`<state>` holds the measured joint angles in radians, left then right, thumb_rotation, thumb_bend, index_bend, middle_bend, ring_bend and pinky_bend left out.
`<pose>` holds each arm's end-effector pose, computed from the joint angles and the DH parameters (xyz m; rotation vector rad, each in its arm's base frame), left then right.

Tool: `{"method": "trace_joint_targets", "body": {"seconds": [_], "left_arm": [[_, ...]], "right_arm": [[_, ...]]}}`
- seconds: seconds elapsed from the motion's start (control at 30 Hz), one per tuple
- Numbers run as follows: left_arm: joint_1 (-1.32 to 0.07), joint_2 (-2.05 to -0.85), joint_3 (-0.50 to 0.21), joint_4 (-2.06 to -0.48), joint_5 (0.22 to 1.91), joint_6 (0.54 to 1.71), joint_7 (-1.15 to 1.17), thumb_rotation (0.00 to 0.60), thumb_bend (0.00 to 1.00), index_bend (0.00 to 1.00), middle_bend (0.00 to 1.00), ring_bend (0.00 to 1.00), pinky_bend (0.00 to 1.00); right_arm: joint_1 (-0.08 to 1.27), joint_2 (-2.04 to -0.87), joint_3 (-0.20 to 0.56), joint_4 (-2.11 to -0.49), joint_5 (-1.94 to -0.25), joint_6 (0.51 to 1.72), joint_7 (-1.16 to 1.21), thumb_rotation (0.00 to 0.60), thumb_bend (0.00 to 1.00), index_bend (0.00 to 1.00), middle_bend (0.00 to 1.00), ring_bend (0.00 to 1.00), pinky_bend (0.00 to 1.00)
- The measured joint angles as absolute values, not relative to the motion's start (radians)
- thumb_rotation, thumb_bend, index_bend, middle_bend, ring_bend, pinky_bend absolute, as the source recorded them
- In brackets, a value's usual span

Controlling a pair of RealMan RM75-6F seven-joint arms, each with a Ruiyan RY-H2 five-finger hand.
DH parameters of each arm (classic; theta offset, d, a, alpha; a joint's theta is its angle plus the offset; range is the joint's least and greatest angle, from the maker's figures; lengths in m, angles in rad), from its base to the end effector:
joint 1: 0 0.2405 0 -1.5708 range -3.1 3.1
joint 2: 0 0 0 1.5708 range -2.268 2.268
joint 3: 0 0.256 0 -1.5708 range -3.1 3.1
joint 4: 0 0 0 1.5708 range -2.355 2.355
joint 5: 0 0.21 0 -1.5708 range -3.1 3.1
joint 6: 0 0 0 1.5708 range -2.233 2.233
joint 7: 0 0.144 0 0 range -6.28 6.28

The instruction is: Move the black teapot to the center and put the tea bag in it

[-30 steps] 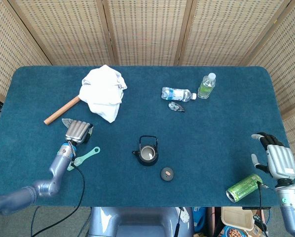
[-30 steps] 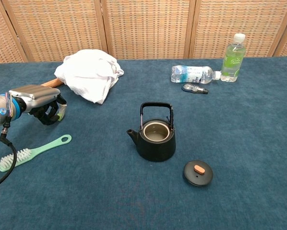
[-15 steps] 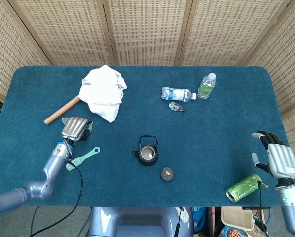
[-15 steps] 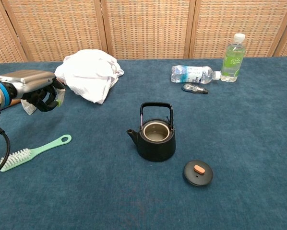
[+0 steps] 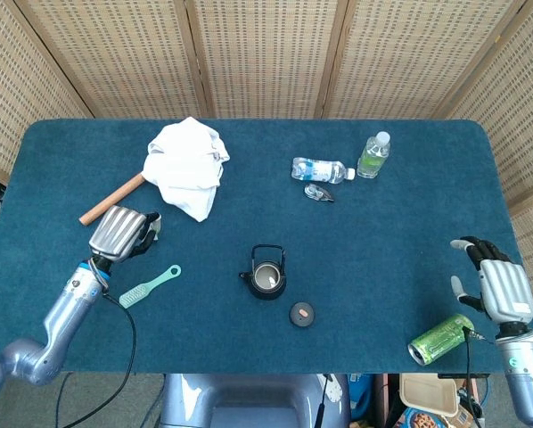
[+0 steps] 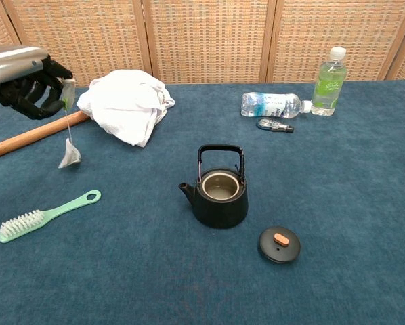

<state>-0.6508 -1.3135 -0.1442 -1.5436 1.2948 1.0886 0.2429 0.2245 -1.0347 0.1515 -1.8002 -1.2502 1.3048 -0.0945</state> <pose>-0.1836 0.3423 0.0696 -1.7946 -0.7404 -0.9579 -0.2794 -0.2364 0.1678 1.3369 -1.0192 0.8804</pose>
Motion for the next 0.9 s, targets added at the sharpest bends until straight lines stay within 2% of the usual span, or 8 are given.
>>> {"method": "trace_joint_targets", "body": {"seconds": [0.2, 0.47, 0.9], "left_arm": [[-0.609, -1.231, -0.131, -1.638, 1.402, 1.179, 0.171, 0.6, 0.54, 0.63, 0.71, 0.71, 0.72], [-0.598, -1.174, -0.137, -1.72, 1.474, 1.215, 0.104, 0.6, 0.54, 0.63, 0.71, 0.71, 0.72], [-0.624, -1.135, -0.177, -1.842, 1.562, 1.242, 0.029, 0.6, 0.54, 0.64, 0.71, 0.71, 0.72]], "right_arm": [[0.219, -1.049, 0.146, -1.804, -1.268, 1.323, -0.1, 0.6, 0.58, 0.27, 0.26, 0.19, 0.3], [0.212, -1.077, 0.15, -1.798, -1.283, 1.357, -0.103, 0.6, 0.58, 0.27, 0.23, 0.14, 0.22], [0.186, -1.152, 0.141, -1.765, -1.341, 1.442, -0.138, 0.6, 0.58, 0.27, 0.23, 0.13, 0.21]]}}
